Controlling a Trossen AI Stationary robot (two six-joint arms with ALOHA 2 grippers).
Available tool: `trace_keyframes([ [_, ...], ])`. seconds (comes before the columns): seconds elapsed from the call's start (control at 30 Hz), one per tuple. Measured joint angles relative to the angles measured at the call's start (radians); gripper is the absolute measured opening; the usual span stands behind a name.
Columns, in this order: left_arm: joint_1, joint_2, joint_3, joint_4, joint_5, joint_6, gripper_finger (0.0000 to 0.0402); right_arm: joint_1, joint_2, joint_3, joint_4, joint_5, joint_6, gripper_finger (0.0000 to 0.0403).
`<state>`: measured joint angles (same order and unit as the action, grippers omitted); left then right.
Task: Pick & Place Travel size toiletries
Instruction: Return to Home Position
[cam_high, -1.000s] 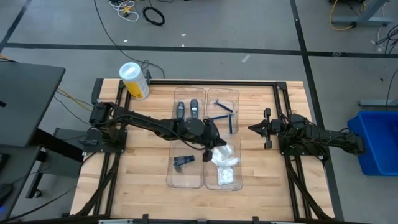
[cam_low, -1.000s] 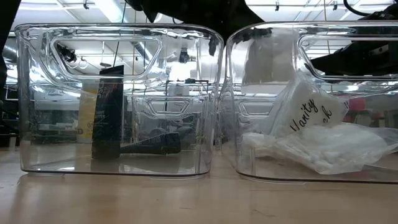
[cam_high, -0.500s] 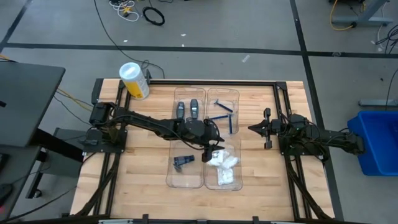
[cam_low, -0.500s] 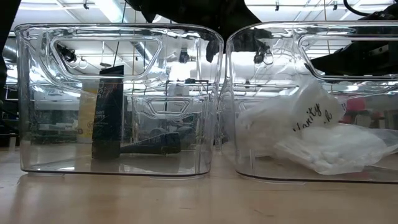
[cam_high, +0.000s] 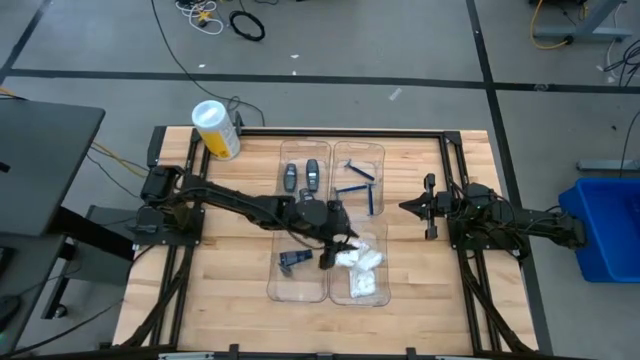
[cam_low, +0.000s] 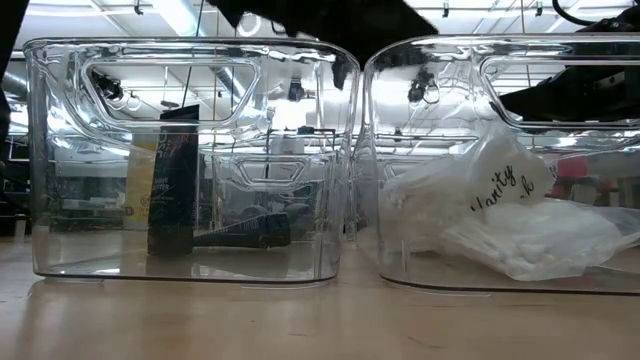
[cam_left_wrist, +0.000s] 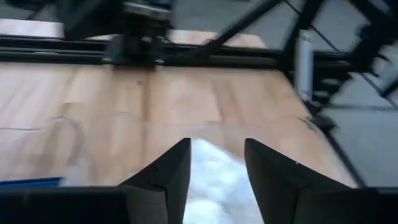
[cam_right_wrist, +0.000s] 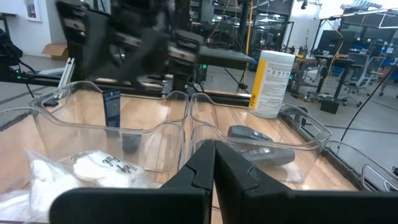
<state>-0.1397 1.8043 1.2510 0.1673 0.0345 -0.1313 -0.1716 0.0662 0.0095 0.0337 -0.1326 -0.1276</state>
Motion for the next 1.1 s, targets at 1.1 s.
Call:
trace_keyframes([
  [1.1, 0.097, -0.143, -0.005, -0.157, 0.125, 0.131, 0.0006, 0.0, 0.0, 0.0, 0.0, 0.0, 0.0, 0.0013],
])
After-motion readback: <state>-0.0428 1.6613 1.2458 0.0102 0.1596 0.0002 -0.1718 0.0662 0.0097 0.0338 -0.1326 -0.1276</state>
